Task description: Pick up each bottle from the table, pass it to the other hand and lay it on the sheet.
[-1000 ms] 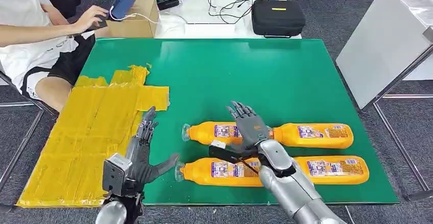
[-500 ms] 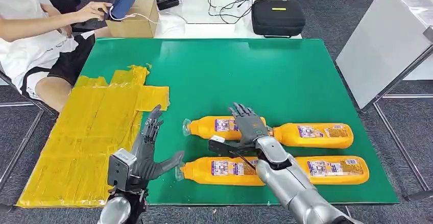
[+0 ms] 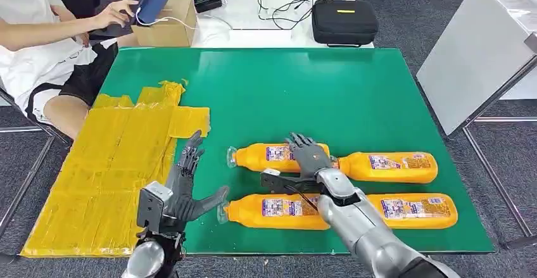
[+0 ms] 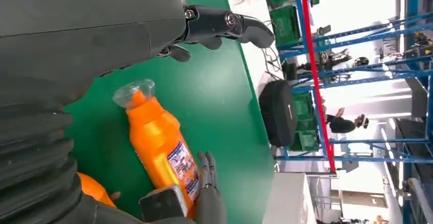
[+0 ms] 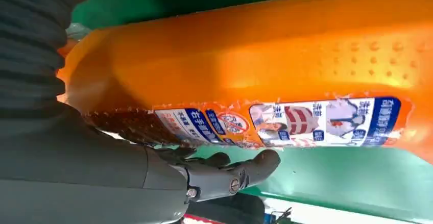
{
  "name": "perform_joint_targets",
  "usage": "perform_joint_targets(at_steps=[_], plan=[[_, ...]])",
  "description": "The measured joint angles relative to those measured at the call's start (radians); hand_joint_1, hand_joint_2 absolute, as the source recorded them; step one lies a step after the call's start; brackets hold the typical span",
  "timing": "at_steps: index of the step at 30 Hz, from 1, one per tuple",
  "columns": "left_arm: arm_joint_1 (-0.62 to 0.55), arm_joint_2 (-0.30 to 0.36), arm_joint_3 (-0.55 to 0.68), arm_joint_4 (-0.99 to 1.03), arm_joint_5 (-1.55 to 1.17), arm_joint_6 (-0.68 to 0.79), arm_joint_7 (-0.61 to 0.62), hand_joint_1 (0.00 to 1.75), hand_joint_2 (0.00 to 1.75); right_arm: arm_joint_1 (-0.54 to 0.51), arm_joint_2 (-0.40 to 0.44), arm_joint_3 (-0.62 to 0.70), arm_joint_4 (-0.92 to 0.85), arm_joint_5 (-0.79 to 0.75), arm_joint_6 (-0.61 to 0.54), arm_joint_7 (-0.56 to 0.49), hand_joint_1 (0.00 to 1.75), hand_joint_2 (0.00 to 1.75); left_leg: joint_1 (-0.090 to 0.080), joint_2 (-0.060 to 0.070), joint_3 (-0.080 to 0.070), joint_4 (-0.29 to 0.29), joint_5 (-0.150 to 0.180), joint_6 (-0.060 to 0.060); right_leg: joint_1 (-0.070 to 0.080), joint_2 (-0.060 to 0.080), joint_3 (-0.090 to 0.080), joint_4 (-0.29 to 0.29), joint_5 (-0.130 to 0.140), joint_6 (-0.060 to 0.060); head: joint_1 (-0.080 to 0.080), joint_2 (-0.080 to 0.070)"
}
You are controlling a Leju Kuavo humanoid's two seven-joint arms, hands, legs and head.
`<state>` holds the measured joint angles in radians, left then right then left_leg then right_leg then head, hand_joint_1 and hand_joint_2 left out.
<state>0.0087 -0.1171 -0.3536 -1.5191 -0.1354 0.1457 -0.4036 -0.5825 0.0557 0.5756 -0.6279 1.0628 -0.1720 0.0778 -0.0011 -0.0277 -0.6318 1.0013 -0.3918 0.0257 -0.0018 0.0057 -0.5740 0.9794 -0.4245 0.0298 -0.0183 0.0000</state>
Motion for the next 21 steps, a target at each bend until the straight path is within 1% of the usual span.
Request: perform_joint_targets(at_steps=[1, 2, 4, 10, 14, 16, 19, 21], plan=[[-0.001, -0.001, 0.000, 0.003, 0.001, 0.000, 0.000, 0.00, 1.75, -0.004, 0.003, 0.000, 0.009, 0.007, -0.001, 0.002, 1.71, 1.75, 0.000, 0.000, 0.000, 0.000, 0.000, 0.000, 0.000, 0.000, 0.000, 0.000, 0.000, 0.000, 0.000, 0.000], [-0.001, -0.002, 0.000, 0.005, 0.002, 0.000, 0.000, 0.00, 1.75, -0.006, 0.003, 0.002, 0.016, 0.011, -0.002, 0.003, 1.75, 1.75, 0.000, 0.000, 0.000, 0.000, 0.000, 0.000, 0.000, 0.000, 0.000, 0.000, 0.000, 0.000, 0.000, 0.000], [-0.002, -0.003, 0.000, 0.008, 0.002, 0.000, 0.000, 0.00, 1.75, -0.010, 0.006, 0.002, 0.027, 0.017, -0.004, 0.003, 1.73, 1.75, 0.000, 0.000, 0.000, 0.000, 0.000, 0.000, 0.000, 0.000, 0.000, 0.000, 0.000, 0.000, 0.000, 0.000], [-0.005, -0.008, -0.004, 0.013, 0.001, -0.007, 0.003, 0.00, 1.75, -0.025, 0.014, 0.013, 0.047, 0.052, 0.000, 0.023, 1.75, 1.75, 0.000, 0.000, 0.000, 0.000, 0.000, 0.000, 0.000, 0.000, 0.000, 0.000, 0.000, 0.000, 0.000, 0.000], [-0.006, -0.010, -0.016, 0.013, -0.002, -0.014, 0.005, 0.00, 1.75, -0.029, 0.020, 0.028, 0.050, 0.085, -0.019, 0.043, 1.75, 1.75, 0.000, 0.000, 0.000, 0.000, 0.000, 0.000, 0.000, 0.000, 0.000, 0.000, 0.000, 0.000, 0.000, 0.000], [-0.006, -0.011, -0.018, 0.013, -0.005, -0.017, 0.007, 0.00, 1.75, -0.028, 0.022, 0.030, 0.050, 0.090, -0.063, 0.044, 1.75, 1.75, 0.000, 0.000, 0.000, 0.000, 0.000, 0.000, 0.000, 0.000, 0.000, 0.000, 0.000, 0.000, 0.000, 0.000], [-0.003, -0.014, -0.018, 0.013, -0.011, -0.020, 0.009, 0.00, 1.75, -0.004, 0.021, 0.022, 0.016, 0.087, -0.176, 0.029, 1.75, 1.75, 0.000, 0.000, 0.000, 0.000, 0.000, 0.000, 0.000, 0.000, 0.000, 0.000, 0.000, 0.000, 0.000, 0.000], [-0.003, -0.014, -0.018, 0.012, -0.012, -0.020, 0.009, 0.00, 1.75, 0.009, 0.021, 0.015, -0.023, 0.085, -0.195, 0.025, 1.75, 1.75, 0.000, 0.000, 0.000, 0.000, 0.000, 0.000, 0.000, 0.000, 0.000, 0.000, 0.000, 0.000, 0.000, 0.000]])
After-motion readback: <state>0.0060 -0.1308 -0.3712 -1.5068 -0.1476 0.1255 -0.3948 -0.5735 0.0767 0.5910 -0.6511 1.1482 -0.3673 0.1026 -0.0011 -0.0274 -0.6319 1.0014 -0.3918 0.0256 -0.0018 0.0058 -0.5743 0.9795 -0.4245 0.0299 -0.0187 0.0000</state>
